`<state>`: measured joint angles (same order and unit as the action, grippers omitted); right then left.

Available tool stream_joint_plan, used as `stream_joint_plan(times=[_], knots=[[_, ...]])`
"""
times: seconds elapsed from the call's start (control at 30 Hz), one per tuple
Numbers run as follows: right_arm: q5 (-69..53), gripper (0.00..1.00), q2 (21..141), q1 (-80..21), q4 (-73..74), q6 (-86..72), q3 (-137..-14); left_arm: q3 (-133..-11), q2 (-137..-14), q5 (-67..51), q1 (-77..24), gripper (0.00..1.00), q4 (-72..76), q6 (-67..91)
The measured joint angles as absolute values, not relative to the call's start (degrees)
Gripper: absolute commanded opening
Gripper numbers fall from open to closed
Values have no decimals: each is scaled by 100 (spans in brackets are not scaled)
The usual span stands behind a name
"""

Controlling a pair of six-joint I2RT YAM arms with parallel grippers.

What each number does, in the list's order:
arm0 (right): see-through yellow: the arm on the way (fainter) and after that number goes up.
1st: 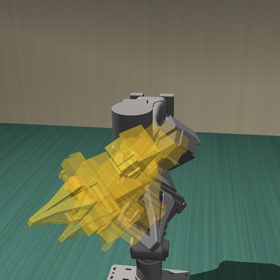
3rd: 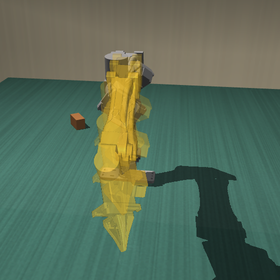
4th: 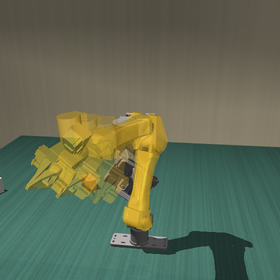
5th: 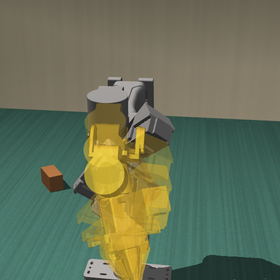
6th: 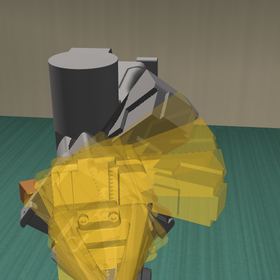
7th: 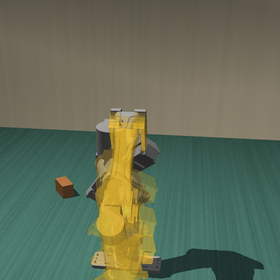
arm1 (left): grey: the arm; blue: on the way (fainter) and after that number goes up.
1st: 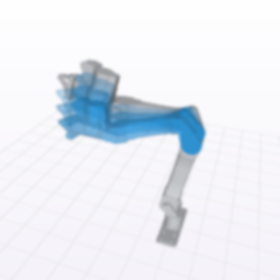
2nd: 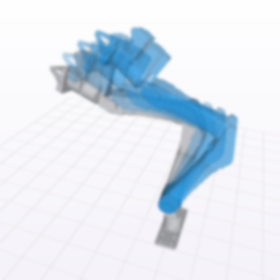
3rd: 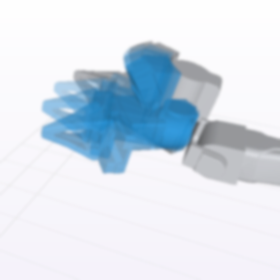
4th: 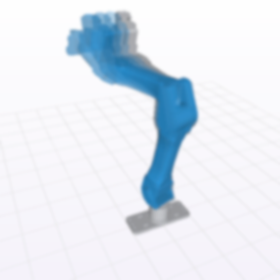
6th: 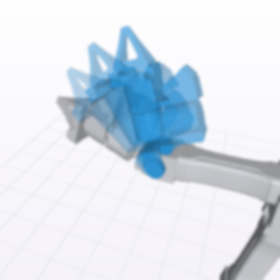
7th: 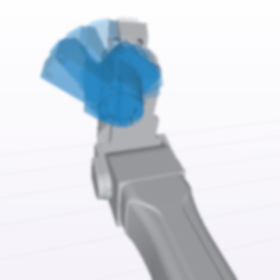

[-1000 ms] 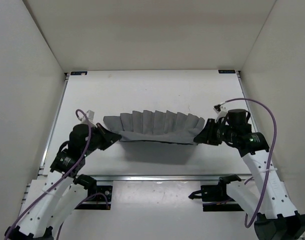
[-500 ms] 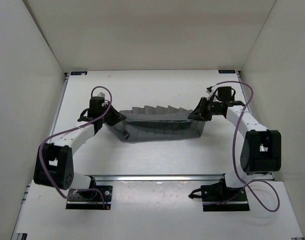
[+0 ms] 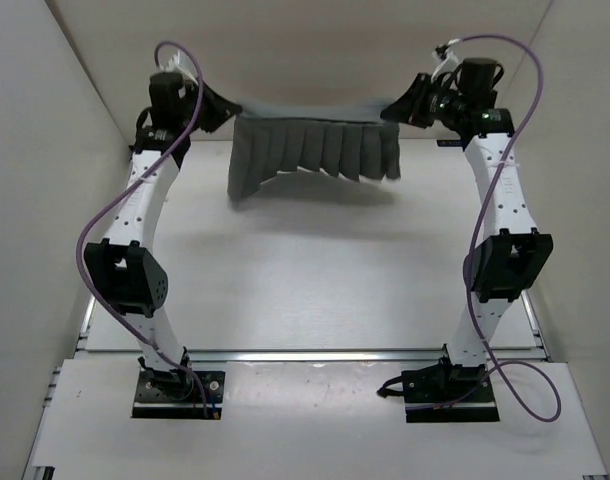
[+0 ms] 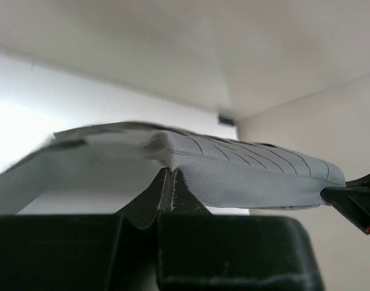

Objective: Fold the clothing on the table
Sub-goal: Fold the skirt

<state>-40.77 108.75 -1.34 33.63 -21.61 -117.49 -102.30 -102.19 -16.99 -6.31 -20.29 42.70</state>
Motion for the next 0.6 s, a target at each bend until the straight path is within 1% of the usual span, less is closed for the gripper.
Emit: stream_joint_plan(times=[0.07, 0.1, 0.17, 0.33, 0.47, 0.53, 0.6], knots=[[-4235, 0, 10910, -99, 3347, -2167, -12210, -10949, -10357, -1745, -602, 0, -2143, 4182], [-4340, 0, 10816, -67, 3323, -2182, -12197, -10956, -10256, -1778, -598, 0, -2139, 4160], [-4512, 0, 10589, -19, 3170, -2200, -11821, -10514, -9878, -1865, -602, 0, -2056, 4134], [-4807, 0, 10062, 30, 2768, -2233, -9723, -7922, -8833, -2016, -626, 0, -1463, 4174], [-4707, 0, 9800, -16, 2495, -2226, -7706, -5439, -8313, -1977, -810, 0, -1105, 4274], [-4558, 0, 9376, -91, 2443, -2228, -6560, -4340, -7937, -1929, -991, 0, -1127, 4327], [-4416, 0, 8733, -193, 2488, -2248, -5572, -3426, -7312, -1874, -1203, 0, -1302, 4379]])
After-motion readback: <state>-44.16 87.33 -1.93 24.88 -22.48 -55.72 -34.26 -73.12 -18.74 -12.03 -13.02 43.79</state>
